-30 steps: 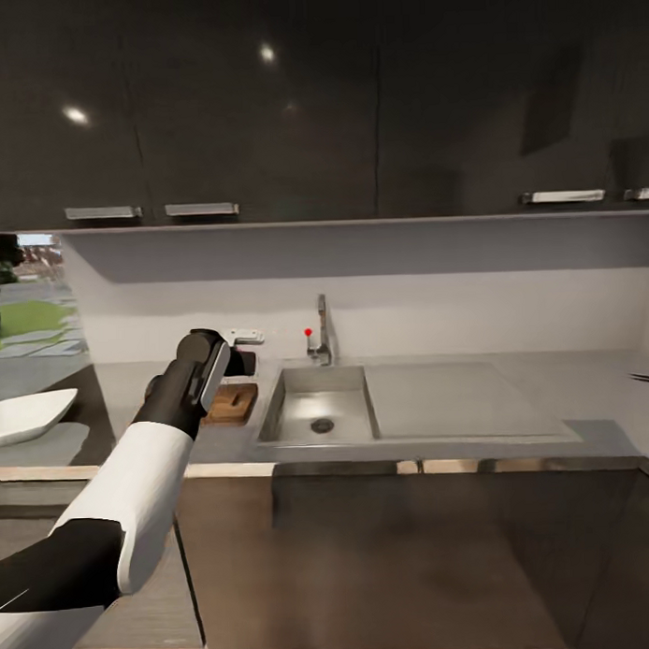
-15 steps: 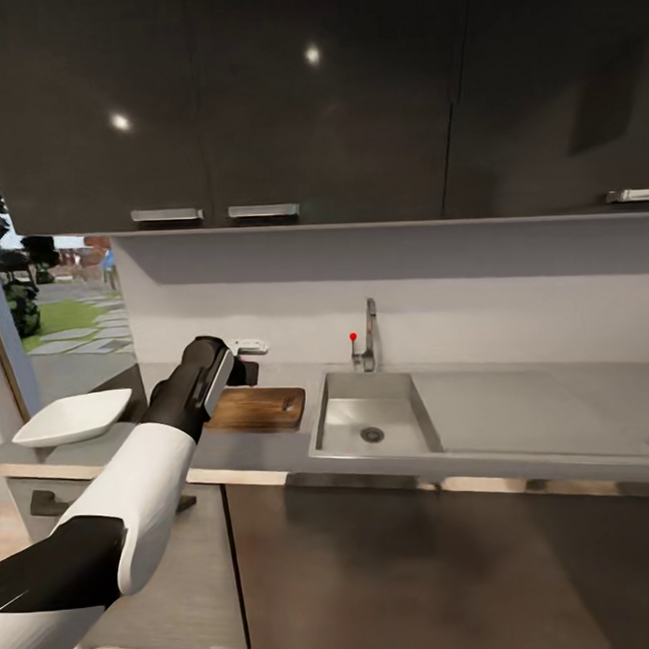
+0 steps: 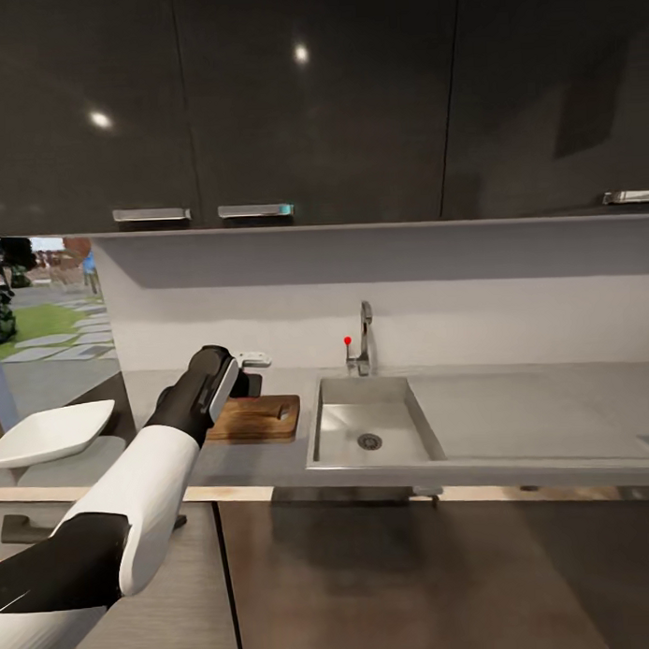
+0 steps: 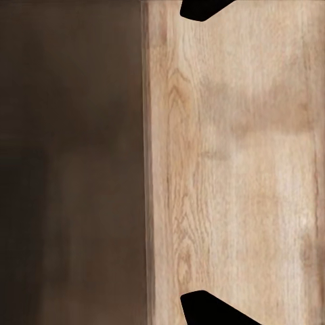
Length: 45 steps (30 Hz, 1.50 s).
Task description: In the kitchen, take the Vidalia onion out of the sink, dice it on the chopping board with the paring knife, put the diced onion into the bowl on the countertop, then place both the paring knife and the chopping board into the sink.
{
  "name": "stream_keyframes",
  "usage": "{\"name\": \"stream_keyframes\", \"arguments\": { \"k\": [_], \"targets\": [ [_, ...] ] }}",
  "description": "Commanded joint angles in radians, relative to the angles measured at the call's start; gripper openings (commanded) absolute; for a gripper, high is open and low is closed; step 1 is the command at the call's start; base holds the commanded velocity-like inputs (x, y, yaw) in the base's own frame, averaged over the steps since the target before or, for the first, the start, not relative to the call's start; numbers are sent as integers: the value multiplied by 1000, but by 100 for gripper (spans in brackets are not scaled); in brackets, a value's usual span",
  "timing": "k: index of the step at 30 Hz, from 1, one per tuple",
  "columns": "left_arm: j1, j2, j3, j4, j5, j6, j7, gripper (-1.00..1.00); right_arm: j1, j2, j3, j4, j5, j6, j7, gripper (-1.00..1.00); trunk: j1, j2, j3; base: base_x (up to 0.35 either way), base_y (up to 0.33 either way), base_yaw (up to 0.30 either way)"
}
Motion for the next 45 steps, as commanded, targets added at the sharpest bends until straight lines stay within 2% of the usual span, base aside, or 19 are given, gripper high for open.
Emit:
{"name": "stream_keyframes", "arguments": {
  "k": [1, 21, 27, 29, 31, 33, 36, 45],
  "targets": [
    [-1, 0, -2, 3, -1, 4, 3, -100, -1, 0, 9, 0, -9, -3, -2, 100, 0, -1, -1, 1, 1, -11],
    [-1, 4, 0, 36, -3, 3, 4, -100, -1, 1, 14, 2, -2, -1, 5, 100, 0, -1, -1, 27, 20, -1],
    [-1, 3, -1, 39, -2, 4, 5, -100, -1, 6, 13, 17, -6, 24, 5, 100, 0, -1, -1, 2, 2, 0],
    [-1, 2, -1, 40, -1, 4, 5, -100, -1, 11, 13, 22, -7, 91, 6, 100, 0, -1, -1, 0, 0, 0],
    [-1, 2, -1, 40, -1, 4, 6, -100, 1, 9, 12, 24, -7, 231, 11, 100, 0, -1, -1, 0, 0, 0],
    [-1, 2, -1, 39, -2, 4, 6, -100, 26, 6, 12, 24, -7, 311, 23, 100, 0, -1, -1, 0, 0, 0],
    [-1, 3, 0, 39, -3, 4, 6, -100, 57, 4, 12, 24, -7, 355, 39, 100, 0, -1, -1, 0, 0, 0],
    [-1, 1, -1, 45, -1, 4, 6, -100, 70, 6, 11, 23, -8, 406, 47, 100, 0, -1, -1, 0, 0, 0]
  ]
}}
